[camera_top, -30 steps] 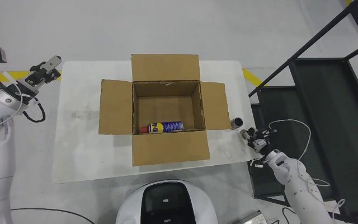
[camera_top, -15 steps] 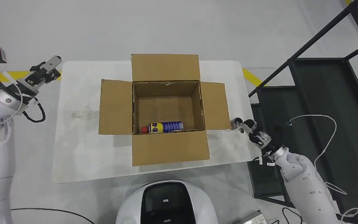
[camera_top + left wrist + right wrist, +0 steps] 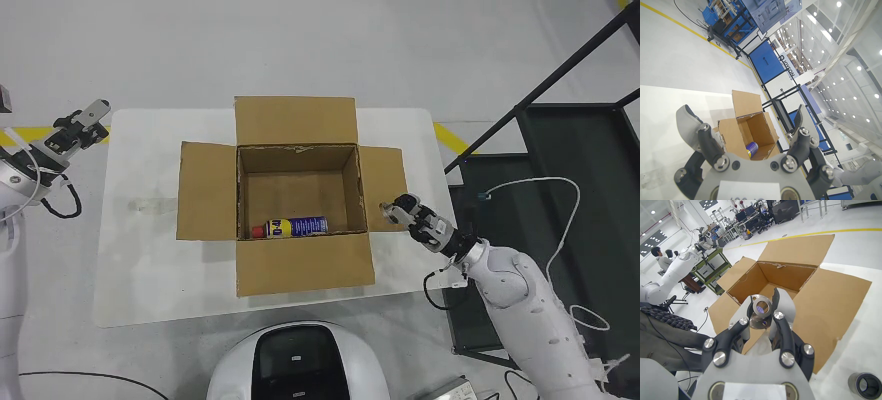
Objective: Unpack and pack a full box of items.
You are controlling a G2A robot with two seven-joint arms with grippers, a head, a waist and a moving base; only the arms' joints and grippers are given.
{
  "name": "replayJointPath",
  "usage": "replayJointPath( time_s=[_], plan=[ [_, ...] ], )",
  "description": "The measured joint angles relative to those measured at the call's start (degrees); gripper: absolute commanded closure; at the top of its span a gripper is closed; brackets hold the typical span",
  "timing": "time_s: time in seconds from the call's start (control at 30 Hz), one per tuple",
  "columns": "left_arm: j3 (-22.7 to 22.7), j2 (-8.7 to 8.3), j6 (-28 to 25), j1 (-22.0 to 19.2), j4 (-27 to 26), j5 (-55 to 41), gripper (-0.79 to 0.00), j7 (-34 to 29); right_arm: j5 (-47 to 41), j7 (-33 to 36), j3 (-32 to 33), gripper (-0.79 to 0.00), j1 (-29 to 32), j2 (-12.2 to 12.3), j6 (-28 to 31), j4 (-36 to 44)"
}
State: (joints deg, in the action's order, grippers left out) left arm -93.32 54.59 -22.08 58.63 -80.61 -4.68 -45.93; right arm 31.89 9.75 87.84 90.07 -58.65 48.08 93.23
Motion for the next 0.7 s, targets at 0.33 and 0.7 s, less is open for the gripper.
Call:
replayJointPath(
  time_s=[0.33,0.7],
  plan=[
    [0.0,0.0,0.0,0.0,0.0,0.0,-0.785,0.0,5.2,-1.4,-5.1,0.0,-4.8,-1.0,-8.8,-0.3],
    [0.0,0.0,0.0,0.0,0.0,0.0,-0.785,0.0,5.1,-1.4,-5.0,0.0,-4.8,-1.0,-8.7,-0.3]
  ],
)
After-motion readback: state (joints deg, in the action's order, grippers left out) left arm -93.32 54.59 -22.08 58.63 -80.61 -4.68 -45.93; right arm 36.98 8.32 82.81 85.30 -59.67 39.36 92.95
